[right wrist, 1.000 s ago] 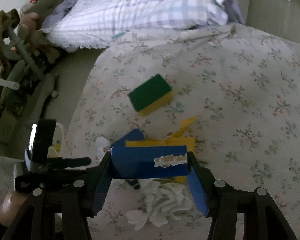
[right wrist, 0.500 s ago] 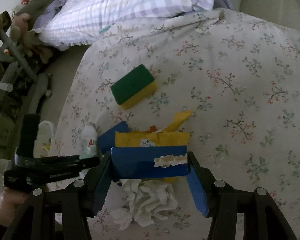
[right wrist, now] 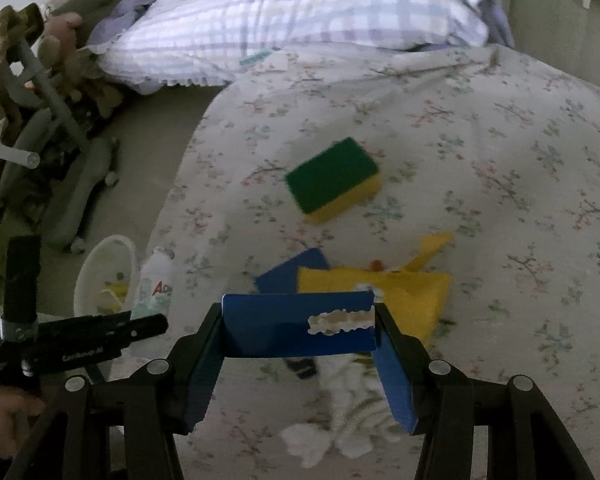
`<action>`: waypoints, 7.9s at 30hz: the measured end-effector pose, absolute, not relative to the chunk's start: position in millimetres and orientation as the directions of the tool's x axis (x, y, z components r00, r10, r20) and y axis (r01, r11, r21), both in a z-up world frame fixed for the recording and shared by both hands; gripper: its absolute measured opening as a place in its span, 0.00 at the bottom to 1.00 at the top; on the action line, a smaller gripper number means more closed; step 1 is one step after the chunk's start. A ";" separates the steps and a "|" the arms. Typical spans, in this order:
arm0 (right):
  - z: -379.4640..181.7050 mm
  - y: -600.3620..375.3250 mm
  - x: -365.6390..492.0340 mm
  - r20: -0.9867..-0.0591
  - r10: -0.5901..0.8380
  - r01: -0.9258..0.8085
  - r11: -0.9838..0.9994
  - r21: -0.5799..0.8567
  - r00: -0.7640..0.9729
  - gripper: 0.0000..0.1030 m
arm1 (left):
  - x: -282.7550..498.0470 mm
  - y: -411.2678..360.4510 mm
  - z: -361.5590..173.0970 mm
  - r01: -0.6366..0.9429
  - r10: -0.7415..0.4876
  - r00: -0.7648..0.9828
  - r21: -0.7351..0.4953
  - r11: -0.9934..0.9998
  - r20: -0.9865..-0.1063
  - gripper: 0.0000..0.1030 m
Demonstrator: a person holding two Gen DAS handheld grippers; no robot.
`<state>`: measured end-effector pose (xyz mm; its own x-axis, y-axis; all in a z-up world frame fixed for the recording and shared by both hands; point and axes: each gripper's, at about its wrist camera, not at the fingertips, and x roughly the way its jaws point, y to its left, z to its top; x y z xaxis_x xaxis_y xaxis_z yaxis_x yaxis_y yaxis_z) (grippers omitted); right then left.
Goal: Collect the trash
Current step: 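Grasp blue tissue box with right tool while left tool grasps another white bottle, then carry bottle into wastebasket and open left tool while right tool carries tissue box over it, then open the right tool to drop the blue tissue box into the wastebasket, then reach and grasp the crumpled white paper with the right tool, then grasp the green-yellow sponge with the left tool while right tool holds the paper, then carry sponge into wastebasket and open left tool while right tool carries paper over it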
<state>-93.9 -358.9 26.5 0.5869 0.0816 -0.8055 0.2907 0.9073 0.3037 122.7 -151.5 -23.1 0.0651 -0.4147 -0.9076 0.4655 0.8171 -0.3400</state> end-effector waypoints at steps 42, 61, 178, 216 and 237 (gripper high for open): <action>-20.6 -140.1 50.0 -0.794 0.272 0.034 0.938 0.345 0.543 0.59 | 190.2 47.7 -70.8 0.226 -0.430 0.255 -0.379 0.897 -0.866 0.45; -41.5 -105.2 90.2 -0.811 0.269 -0.013 0.952 0.307 0.520 0.59 | 166.1 94.7 -61.7 0.185 -0.244 0.407 -0.182 0.966 -0.880 0.91; -55.9 -490.7 -139.8 -0.869 0.031 0.461 0.838 0.292 0.494 0.23 | 156.4 -344.9 -37.1 0.743 -0.291 0.193 -0.054 0.667 -0.937 0.49; -33.8 -221.0 3.3 -0.859 0.193 0.122 0.952 0.282 0.474 0.23 | 168.4 10.8 -40.0 0.353 -0.313 0.279 -0.206 0.912 -0.908 0.49; -57.1 -139.7 61.0 -0.872 0.228 0.023 0.965 0.263 0.433 0.23 | 176.2 66.9 -68.9 0.210 -0.250 0.330 -0.187 0.960 -0.910 0.84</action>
<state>61.0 -139.7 -57.1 0.4326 0.2276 -0.8724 0.0227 0.9646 0.2629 176.2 66.9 -68.9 0.3304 -0.2497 -0.9102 0.2101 0.9596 -0.1870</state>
